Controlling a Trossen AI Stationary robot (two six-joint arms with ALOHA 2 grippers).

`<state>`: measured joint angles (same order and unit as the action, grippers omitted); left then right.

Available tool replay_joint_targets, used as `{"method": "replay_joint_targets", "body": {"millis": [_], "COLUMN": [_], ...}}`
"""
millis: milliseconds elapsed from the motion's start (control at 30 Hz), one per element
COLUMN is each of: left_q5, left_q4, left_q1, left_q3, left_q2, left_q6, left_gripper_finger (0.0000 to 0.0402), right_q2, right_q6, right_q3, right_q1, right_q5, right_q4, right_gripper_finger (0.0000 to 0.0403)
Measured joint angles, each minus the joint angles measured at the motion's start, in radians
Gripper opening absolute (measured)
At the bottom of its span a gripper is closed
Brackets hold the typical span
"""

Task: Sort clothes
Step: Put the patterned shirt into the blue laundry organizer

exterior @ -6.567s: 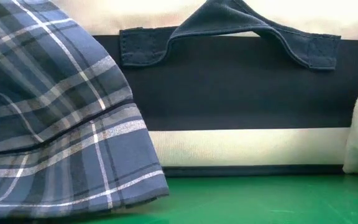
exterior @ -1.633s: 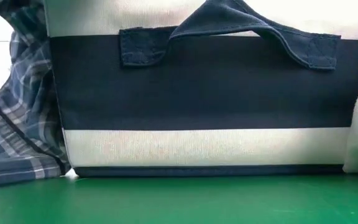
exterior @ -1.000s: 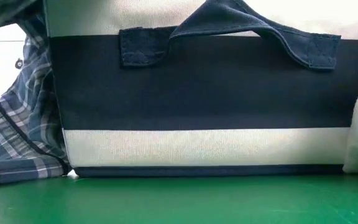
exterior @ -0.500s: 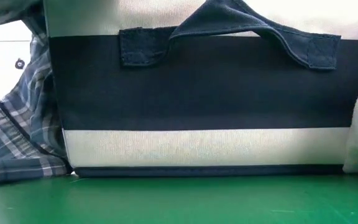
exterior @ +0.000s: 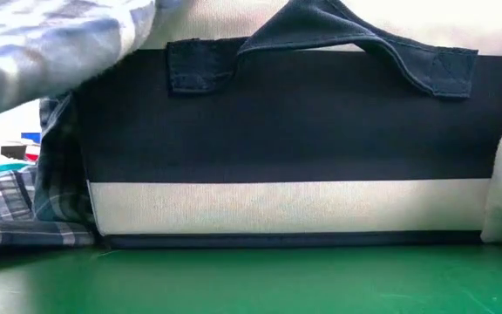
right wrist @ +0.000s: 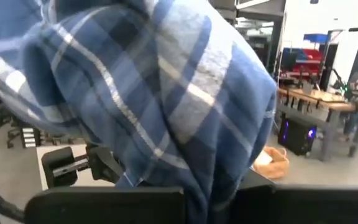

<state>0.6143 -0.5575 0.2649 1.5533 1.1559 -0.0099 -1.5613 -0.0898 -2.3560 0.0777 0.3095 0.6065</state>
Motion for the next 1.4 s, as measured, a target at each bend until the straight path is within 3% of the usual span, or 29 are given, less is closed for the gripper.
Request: {"method": "replay_joint_targets", "body": {"millis": [167,333,433,533,733,900,1033,1167,1267,1400], "left_q5": [-0.043,-0.161,-0.285,-0.321,-0.440,-0.451,-0.534,-0.552,-0.554,-0.568], "left_q4": [-0.135,-0.177,-0.172,-0.192,-0.192,-0.156,-0.053,0.017,0.035,0.045], "left_q1": [-0.013,-0.062,-0.099,-0.118,-0.166,-0.215,-0.250,-0.270,-0.269,-0.270], "left_q3": [0.009,-0.043,-0.046,-0.053,-0.108,-0.189,-0.258,-0.322,-0.354,-0.369], "left_q2": [0.030,0.066,0.079,0.087,0.114,0.132,0.139,0.139,0.135,0.132], "left_q6": [-0.041,-0.052,-0.069,-0.068,-0.032,-0.030,-0.003,0.010,0.022,0.026], "left_gripper_finger": [0.0024,0.0089,0.0135,0.0174,0.0207,0.0206,0.0205,0.0195,0.0152,0.0031], "right_q2": [0.006,0.028,0.048,0.070,0.088,0.087,0.080,0.073,0.072,0.073], "right_q6": [-0.022,0.022,0.034,0.043,0.091,0.098,0.101,0.102,0.105,0.109], "right_q3": [0.000,0.000,0.000,0.000,0.000,0.000,0.001,0.001,0.001,0.002], "right_q1": [0.000,0.000,0.000,0.000,0.000,0.000,0.000,0.000,0.000,0.000], "right_q5": [-0.132,-0.327,-0.375,-0.415,-0.417,-0.417,-0.417,-0.417,-0.416,-0.415], "right_q4": [-0.015,0.001,0.034,0.095,0.141,0.149,0.153,0.160,0.172,0.193], "right_gripper_finger": [0.0009,0.0009,0.0009,0.0009,0.0009,0.0009,0.0009,0.0009,0.0009,0.0009]}}
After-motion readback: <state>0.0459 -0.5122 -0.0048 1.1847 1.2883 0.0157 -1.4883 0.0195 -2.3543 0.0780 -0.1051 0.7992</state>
